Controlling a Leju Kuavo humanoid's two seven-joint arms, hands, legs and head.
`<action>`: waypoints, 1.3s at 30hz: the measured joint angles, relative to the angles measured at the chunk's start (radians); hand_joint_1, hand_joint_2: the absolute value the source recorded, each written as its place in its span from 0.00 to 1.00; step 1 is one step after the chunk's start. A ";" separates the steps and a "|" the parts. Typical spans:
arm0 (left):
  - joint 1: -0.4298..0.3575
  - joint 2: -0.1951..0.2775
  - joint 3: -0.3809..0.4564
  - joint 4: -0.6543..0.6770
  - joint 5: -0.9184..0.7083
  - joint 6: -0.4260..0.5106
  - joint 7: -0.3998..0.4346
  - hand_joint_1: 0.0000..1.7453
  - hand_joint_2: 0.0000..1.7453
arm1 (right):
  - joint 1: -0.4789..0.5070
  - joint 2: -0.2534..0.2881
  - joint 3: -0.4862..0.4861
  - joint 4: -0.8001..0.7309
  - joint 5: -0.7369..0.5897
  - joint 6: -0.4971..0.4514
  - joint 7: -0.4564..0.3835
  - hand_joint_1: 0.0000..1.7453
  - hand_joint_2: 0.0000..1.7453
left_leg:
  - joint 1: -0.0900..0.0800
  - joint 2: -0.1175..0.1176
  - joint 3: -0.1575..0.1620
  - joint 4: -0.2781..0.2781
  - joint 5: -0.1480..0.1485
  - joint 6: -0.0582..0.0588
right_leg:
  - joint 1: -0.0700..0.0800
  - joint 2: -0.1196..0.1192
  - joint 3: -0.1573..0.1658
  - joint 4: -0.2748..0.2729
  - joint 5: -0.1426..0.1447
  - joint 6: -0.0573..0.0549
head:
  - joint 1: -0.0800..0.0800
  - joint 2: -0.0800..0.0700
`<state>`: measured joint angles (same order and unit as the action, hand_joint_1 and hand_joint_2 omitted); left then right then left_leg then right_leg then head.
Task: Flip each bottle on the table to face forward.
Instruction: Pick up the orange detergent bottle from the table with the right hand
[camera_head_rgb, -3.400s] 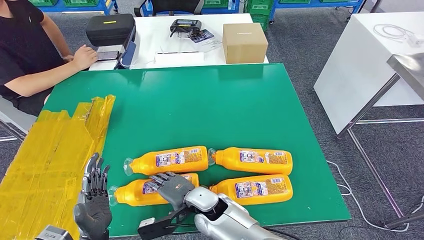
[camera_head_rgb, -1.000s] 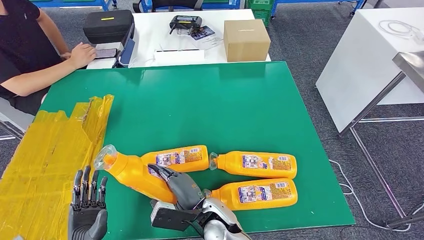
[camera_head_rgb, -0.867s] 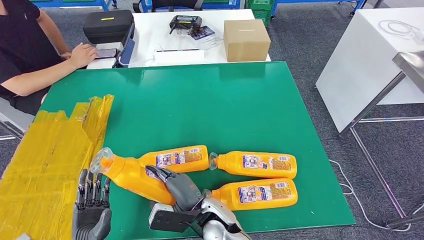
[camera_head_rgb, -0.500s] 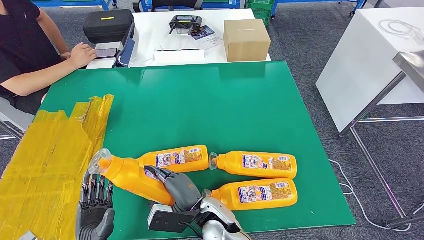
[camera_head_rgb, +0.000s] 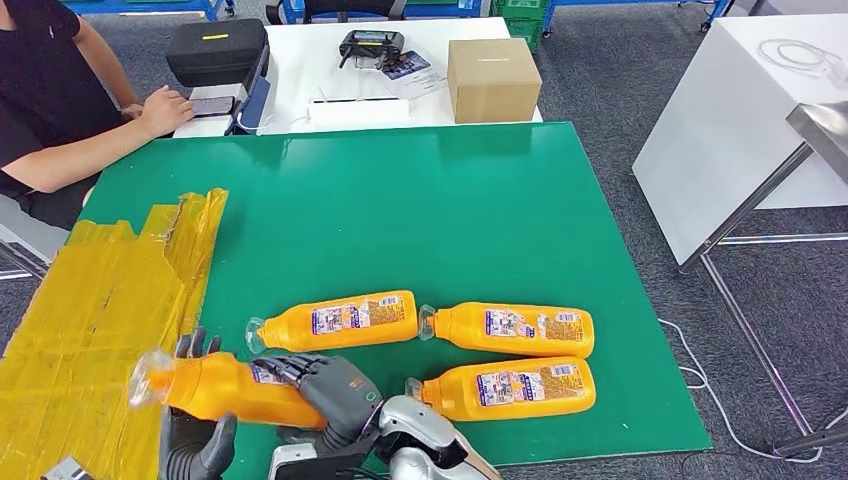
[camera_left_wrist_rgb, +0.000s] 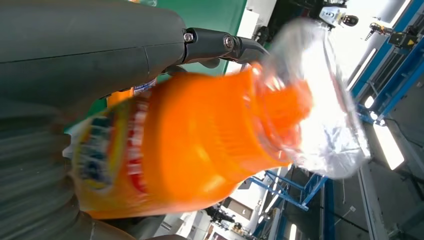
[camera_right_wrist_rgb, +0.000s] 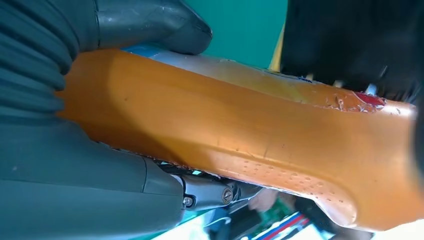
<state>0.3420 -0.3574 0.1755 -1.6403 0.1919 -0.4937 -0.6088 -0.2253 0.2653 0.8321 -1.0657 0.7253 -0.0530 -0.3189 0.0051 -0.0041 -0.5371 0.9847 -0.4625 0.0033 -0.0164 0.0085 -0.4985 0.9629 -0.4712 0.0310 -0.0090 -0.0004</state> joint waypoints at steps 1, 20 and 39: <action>0.000 0.000 -0.001 0.000 0.000 0.005 0.000 0.00 1.00 | -0.006 0.001 0.014 0.006 0.003 0.002 -0.001 1.00 1.00 | 0.000 0.000 0.000 0.000 0.000 0.000 | 0.000 0.000 0.000 0.000 0.000 0.000 | 0.000 0.000; 0.020 0.000 -0.010 0.000 -0.026 0.059 -0.025 1.00 1.00 | -0.064 0.015 0.129 0.106 -0.008 -0.001 -0.014 1.00 1.00 | 0.000 0.000 0.000 0.000 0.000 0.000 | 0.000 0.000 -0.001 0.000 0.000 0.000 | 0.000 0.000; 0.022 0.000 -0.014 -0.005 -0.024 0.058 -0.062 1.00 1.00 | -0.073 0.018 0.142 0.121 -0.005 -0.039 -0.014 1.00 1.00 | 0.000 0.000 0.000 0.000 0.000 0.000 | 0.000 0.000 -0.001 0.000 0.000 0.000 | 0.000 0.000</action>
<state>0.3637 -0.3574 0.1619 -1.6450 0.1682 -0.4354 -0.6713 -0.2982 0.2834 0.9742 -0.9448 0.7204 -0.0923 -0.3328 0.0050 -0.0041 -0.5375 0.9847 -0.4624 0.0033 -0.0165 0.0085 -0.4992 0.9629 -0.4712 0.0310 -0.0090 -0.0004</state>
